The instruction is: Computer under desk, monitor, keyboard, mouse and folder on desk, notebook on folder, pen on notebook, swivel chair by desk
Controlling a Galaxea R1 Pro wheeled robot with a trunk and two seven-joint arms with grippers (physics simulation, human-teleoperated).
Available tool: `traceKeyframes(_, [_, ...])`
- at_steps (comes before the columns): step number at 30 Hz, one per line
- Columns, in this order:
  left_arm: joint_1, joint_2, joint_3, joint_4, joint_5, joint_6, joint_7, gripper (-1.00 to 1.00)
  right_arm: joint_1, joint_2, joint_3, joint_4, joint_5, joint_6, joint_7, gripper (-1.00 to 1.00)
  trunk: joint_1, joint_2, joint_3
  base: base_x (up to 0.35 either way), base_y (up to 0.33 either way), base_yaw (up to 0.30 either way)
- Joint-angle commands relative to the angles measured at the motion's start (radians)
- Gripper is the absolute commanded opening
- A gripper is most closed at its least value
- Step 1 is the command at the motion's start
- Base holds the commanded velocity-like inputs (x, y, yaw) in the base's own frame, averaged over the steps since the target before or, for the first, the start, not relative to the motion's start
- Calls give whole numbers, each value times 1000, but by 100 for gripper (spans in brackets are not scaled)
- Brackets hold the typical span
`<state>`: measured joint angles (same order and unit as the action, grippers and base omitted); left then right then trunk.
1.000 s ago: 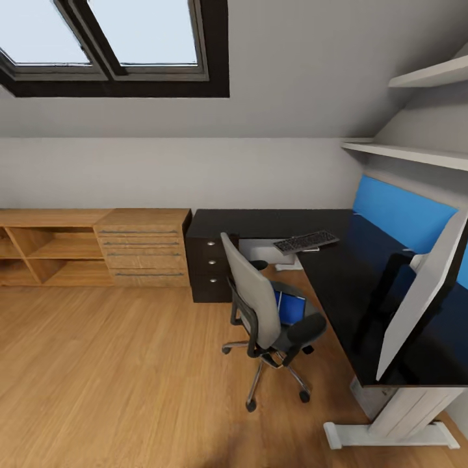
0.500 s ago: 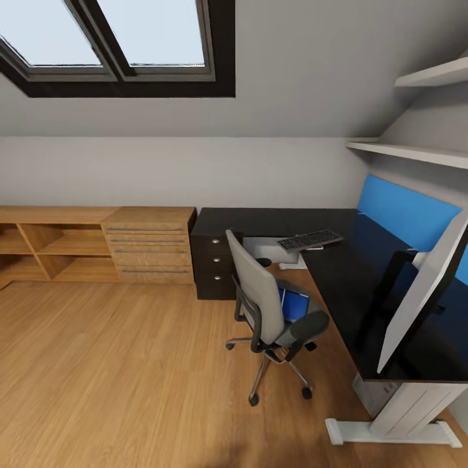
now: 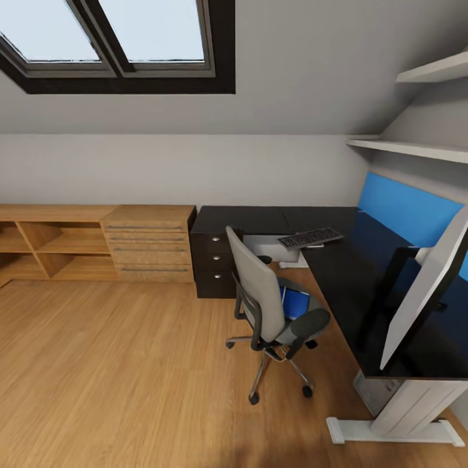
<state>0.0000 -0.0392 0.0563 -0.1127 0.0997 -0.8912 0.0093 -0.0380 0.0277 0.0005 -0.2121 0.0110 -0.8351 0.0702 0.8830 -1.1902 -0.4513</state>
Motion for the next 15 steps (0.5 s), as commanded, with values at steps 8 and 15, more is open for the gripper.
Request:
traceKeyframes(8, [-4,-29,7,-549,4,711,53,100,-12,13,-6,-372,-9,128,-52,100,31,-57,-26,0,0,0])
traceKeyframes(15, [-50,-91,5,-854,0,1025,114,100,-76,43,-6,-645,-10,504,-77,100,58,-106,-48,0,0,0])
